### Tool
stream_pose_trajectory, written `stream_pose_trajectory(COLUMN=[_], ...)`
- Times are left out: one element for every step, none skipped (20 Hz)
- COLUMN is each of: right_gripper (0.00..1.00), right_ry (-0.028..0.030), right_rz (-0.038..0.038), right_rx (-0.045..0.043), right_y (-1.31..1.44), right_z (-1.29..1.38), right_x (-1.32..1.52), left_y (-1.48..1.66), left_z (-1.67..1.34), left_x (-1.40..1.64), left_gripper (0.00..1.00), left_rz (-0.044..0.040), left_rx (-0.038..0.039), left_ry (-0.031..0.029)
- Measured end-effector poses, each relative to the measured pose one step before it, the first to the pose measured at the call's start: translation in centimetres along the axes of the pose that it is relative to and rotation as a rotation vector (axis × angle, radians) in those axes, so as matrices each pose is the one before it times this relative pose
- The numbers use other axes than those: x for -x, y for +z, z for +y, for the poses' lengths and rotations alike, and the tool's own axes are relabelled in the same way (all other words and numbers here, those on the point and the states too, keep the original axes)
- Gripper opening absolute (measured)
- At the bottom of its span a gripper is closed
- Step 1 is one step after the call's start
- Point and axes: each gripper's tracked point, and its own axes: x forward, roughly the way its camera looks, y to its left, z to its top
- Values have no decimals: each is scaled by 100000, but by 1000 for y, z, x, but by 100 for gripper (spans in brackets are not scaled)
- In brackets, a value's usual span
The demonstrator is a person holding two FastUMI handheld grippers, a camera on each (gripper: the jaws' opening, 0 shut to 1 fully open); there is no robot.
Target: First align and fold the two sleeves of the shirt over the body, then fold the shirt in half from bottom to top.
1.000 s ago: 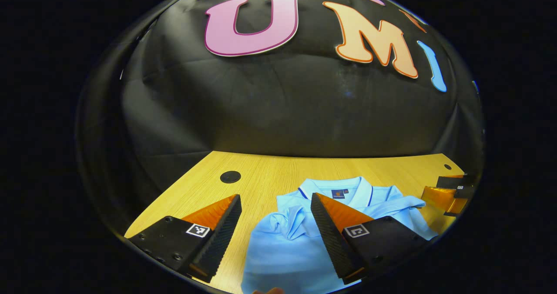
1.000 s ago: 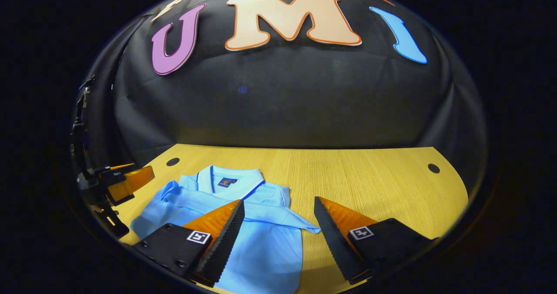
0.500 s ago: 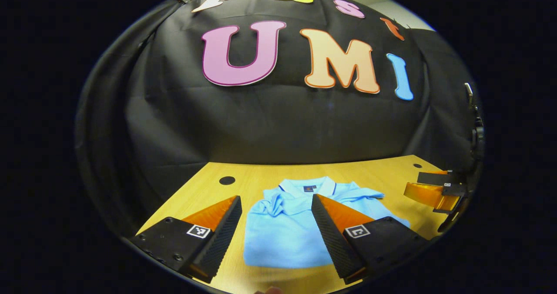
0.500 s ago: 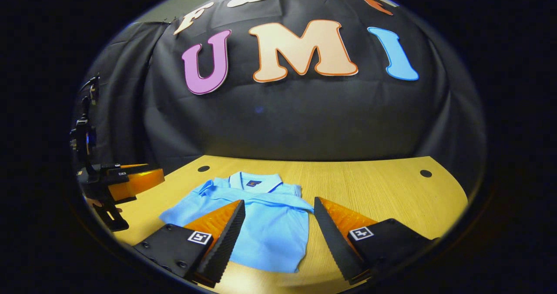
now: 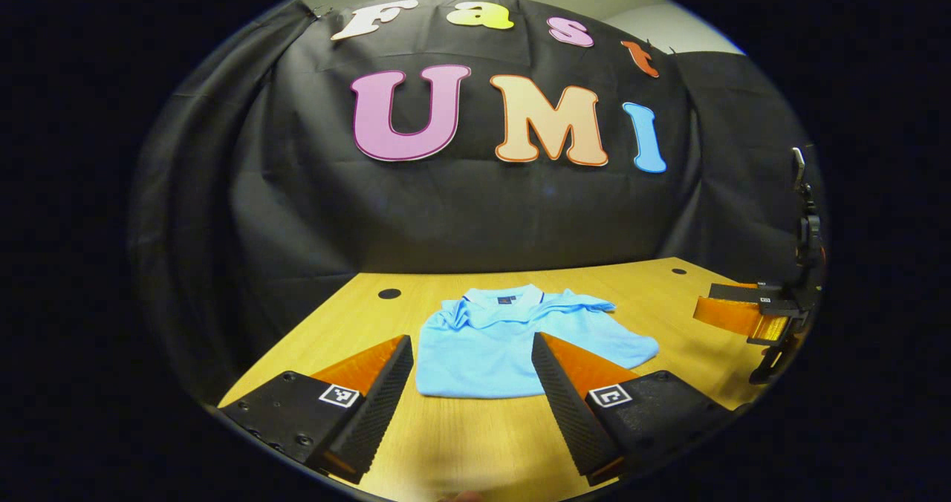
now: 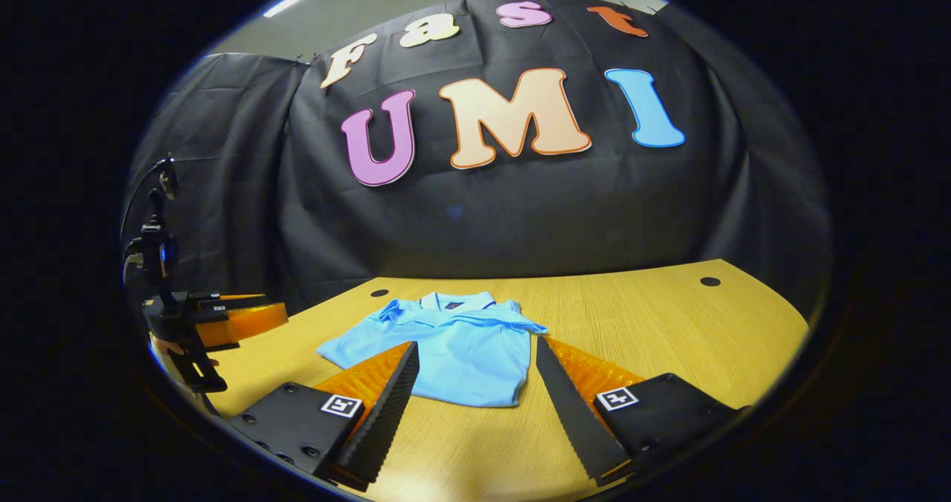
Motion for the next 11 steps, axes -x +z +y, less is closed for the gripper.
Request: stream_pose_trajectory(right_gripper=[98, 98, 98, 98, 98, 98, 98, 99, 98, 99, 98], right_ry=[494, 470, 405, 307, 291, 200, -224, -21, -433, -578, -439], right_rz=[-843, -788, -528, -648, -630, -989, -1037, -828, -398, -49, -148], right_rx=[566, 1126, 1153, 688, 386, -124, -686, -406, 92, 252, -412], right_y=[-284, -237, -199, -235, -163, -45, -261, -51, -138, -34, -48], right_z=[311, 340, 213, 232, 229, 157, -9, -8, -196, -343, -204], right_x=[889, 736, 534, 621, 429, 316, 134, 222, -6, 124, 130], left_y=[-579, -407, -415, -363, -81, -382, 284, 334, -85, 40, 107], left_z=[-132, -348, -247, -493, -748, -783, -235, -273, -337, -322, -337], left_x=[393, 183, 307, 183, 263, 154, 80, -55, 238, 118, 20], left_gripper=[95, 95, 95, 96, 96, 96, 96, 96, 96, 96, 96], left_rz=[165, -79, 56, -224, 123, 1127, -1038, -834, 58, -262, -98], left_rx=[322, -175, -62, 405, 83, -1060, -1053, -1004, -1072, -590, -293], left_ry=[-219, -765, -813, -1331, -2003, -2097, 125, -357, -267, -323, -740])
